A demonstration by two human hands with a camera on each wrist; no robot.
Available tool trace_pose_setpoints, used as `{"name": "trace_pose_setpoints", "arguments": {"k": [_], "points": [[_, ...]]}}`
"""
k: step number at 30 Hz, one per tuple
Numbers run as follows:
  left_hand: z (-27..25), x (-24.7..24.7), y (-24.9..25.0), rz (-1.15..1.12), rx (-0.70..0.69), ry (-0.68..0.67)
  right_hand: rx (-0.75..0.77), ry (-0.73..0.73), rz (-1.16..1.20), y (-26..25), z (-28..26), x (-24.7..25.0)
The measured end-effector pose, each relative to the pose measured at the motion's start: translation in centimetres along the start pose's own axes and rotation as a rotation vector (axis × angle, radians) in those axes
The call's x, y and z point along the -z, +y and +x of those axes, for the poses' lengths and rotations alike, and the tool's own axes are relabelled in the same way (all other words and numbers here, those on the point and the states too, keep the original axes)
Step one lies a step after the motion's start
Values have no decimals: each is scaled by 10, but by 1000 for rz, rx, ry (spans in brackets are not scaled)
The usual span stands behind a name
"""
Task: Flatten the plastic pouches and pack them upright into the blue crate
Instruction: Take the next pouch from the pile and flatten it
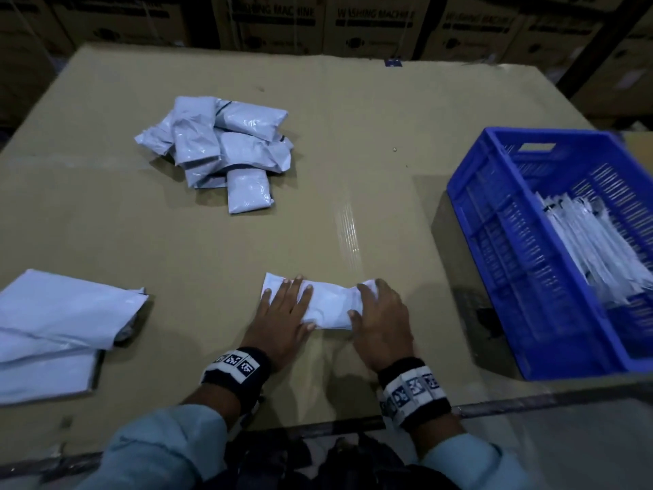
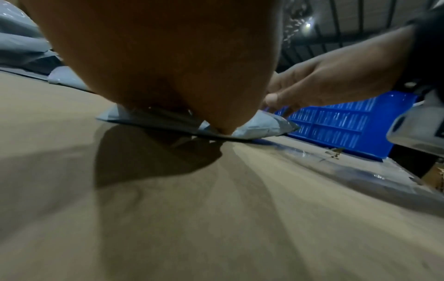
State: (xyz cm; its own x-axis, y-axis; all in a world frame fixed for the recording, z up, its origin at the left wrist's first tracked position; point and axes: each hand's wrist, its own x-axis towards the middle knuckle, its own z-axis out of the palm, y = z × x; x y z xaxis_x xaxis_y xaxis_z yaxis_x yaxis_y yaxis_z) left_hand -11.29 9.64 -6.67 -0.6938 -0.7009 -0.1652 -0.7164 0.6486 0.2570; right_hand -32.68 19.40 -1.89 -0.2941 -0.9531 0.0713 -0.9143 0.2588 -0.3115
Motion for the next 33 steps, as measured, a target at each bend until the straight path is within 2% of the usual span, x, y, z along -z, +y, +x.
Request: {"name": "trace_pose_setpoints", "arguments": {"k": [2,5,8,13,26,33], "points": [[-3,0,2,20,-3,30,59,14,-49,-15,-8,-10],[-2,2,5,12,9,54,111,-98,-129,-25,-13,-31],[-3,0,5,0,37,59,110,-171,-91,-25,-14,-49],[0,0,5,6,98,75,87,-177,-71,-22,-12,-57],[6,-3,2,14,60,66,59,-169,-50,-23,-8,-58],[12,1,-4,3,84,-13,43,-201,-45,-24,-7,-55]]}}
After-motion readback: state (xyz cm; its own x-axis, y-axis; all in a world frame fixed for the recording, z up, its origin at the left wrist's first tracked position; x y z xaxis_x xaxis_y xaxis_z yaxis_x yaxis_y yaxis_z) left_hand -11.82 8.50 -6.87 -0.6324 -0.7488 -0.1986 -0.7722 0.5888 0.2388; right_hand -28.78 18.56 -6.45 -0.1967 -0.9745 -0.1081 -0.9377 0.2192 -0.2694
